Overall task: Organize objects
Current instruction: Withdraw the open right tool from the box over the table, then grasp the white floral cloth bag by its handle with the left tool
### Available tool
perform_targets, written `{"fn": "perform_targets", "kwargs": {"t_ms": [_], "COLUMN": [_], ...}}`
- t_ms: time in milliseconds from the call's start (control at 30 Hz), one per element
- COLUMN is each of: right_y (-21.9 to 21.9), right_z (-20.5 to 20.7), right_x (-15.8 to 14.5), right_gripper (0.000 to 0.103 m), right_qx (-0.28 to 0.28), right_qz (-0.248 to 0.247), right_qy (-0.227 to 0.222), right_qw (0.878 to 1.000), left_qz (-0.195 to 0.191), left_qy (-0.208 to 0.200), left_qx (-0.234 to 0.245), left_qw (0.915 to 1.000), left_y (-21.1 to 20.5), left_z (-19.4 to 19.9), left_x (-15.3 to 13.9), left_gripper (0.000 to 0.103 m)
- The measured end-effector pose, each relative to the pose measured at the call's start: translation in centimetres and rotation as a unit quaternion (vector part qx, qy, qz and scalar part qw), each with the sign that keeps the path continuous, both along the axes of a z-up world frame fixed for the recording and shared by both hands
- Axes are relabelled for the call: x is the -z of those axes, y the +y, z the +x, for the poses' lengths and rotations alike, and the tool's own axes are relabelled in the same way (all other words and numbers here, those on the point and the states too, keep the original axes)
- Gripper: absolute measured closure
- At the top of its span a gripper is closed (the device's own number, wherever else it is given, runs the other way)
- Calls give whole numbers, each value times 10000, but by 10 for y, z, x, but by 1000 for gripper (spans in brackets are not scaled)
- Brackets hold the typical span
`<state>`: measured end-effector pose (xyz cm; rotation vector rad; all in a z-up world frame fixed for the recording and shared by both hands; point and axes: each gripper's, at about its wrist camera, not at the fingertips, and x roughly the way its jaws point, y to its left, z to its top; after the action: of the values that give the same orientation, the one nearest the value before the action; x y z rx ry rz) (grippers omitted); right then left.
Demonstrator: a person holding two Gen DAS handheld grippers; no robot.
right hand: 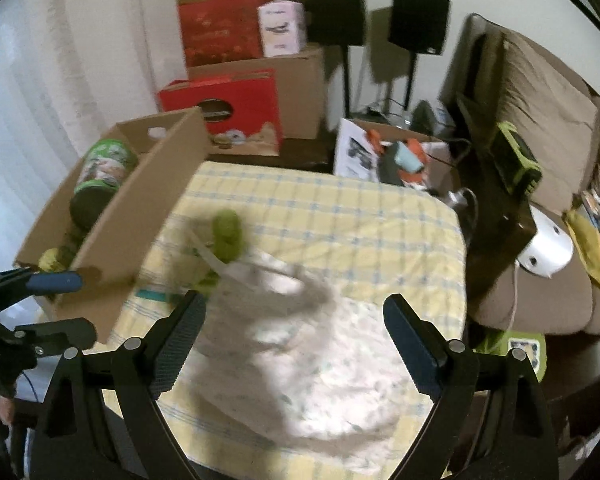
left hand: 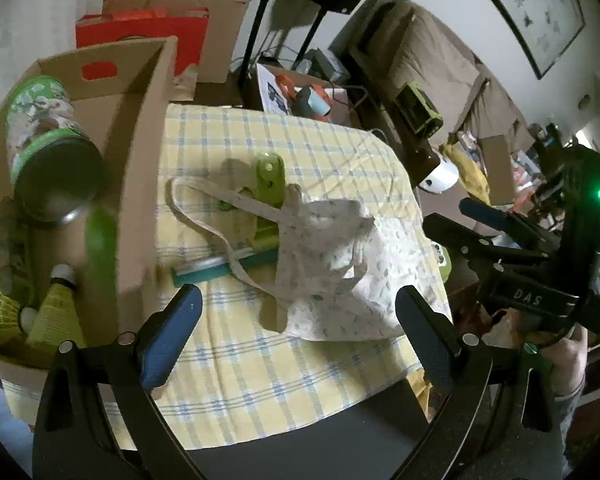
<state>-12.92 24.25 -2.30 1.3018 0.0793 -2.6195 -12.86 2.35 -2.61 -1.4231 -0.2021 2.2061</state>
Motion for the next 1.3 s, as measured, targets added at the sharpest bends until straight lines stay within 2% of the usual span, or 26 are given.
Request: {"fn": "perform_targets", "kwargs": {"t_ms": [233,367,433,567,800,1000,1067,1133,1267,1300], "right_y": [39,58,66,76,85,85,84,83,82,82], "right_z": [12,16,18,23,30,33,33,35,35,35], "right_x": [19,33,39,45,51,67,72,74,75,75], "right_gripper": [11,11,11,11,11,11,11,11,11,11], "right_qx": [471,709,800,920,994,1016,1014,1006,999,996], "right_qz": [101,181,148,124,9,-91,-99,-134,-163,-162], "right_qy": [-39,-112,-157,-183,-217,-437,-494,-523,-522,-514], "right_qw": [9988,9973,9966,9955,9948,9938,9936,9935,9935,9936], "left_qz": [-89,-696,-788,-535,-610,-730,-741,-747,-813,-813], "left_qy": [-132,280,358,205,88,-88,-206,-308,-262,-263], "left_qx": [79,108,174,253,311,209,179,170,164,168], "left_qw": [9998,9971,9961,9980,9976,9971,9969,9966,9962,9962], "left_y": [17,34,39,45,60,64,64,65,67,68], "left_z": [6,13,17,20,17,12,9,6,6,6], "left_x": [22,28,30,34,52,73,81,87,89,88], "left_gripper": [6,6,6,6,6,7,11,24,38,47]}}
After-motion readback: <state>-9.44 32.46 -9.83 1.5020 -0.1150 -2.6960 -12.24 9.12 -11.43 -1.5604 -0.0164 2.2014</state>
